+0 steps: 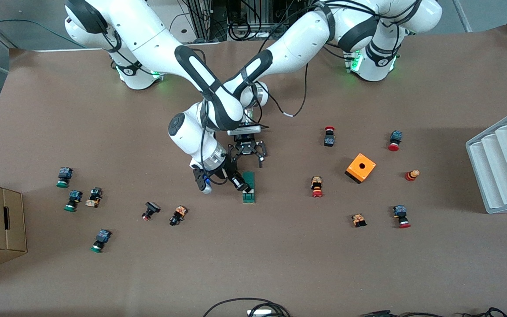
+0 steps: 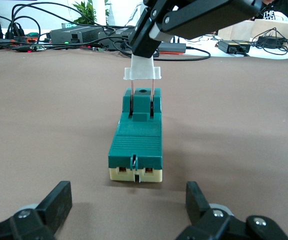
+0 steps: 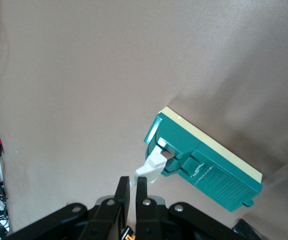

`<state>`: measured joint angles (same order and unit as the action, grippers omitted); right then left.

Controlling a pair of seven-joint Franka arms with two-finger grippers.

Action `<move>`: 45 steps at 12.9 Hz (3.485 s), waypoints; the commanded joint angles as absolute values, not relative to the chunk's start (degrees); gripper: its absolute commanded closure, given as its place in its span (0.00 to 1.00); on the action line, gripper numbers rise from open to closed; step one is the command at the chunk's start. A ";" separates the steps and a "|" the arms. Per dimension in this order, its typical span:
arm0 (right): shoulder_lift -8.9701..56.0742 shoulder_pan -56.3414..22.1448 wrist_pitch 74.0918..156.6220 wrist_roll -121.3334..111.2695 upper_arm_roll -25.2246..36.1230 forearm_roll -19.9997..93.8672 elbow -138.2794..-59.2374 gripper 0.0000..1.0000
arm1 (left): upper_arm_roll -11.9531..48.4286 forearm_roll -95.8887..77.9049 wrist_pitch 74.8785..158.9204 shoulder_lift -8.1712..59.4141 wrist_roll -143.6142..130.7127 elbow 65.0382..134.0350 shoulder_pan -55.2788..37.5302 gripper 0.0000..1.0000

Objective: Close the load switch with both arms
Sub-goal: 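Push the white handle down toward the contacts with the right gripper, then press the handle fully into the contacts with the right gripper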

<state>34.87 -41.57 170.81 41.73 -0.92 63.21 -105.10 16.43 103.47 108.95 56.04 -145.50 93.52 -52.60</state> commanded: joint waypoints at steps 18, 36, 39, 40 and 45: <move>39.81 -40.34 170.60 39.55 -0.97 63.54 -99.58 0.89 | 16.61 104.50 111.97 60.91 -147.39 89.74 -53.00 0.00; 41.48 -39.38 170.60 39.55 -0.97 63.02 -97.65 0.90 | 16.61 104.50 111.97 60.91 -147.48 89.74 -53.00 0.00; 41.66 -39.37 170.60 39.55 -0.97 62.67 -97.56 0.90 | 16.61 104.50 111.97 61.00 -147.48 89.65 -53.00 0.00; 41.83 -39.37 170.60 39.55 -0.97 62.67 -97.56 0.90 | 16.61 104.50 111.97 61.00 -147.48 89.65 -53.00 0.00; 42.36 -39.37 170.60 39.55 -0.97 62.58 -97.29 0.90 | 16.61 104.50 111.97 61.00 -147.48 89.65 -53.00 0.00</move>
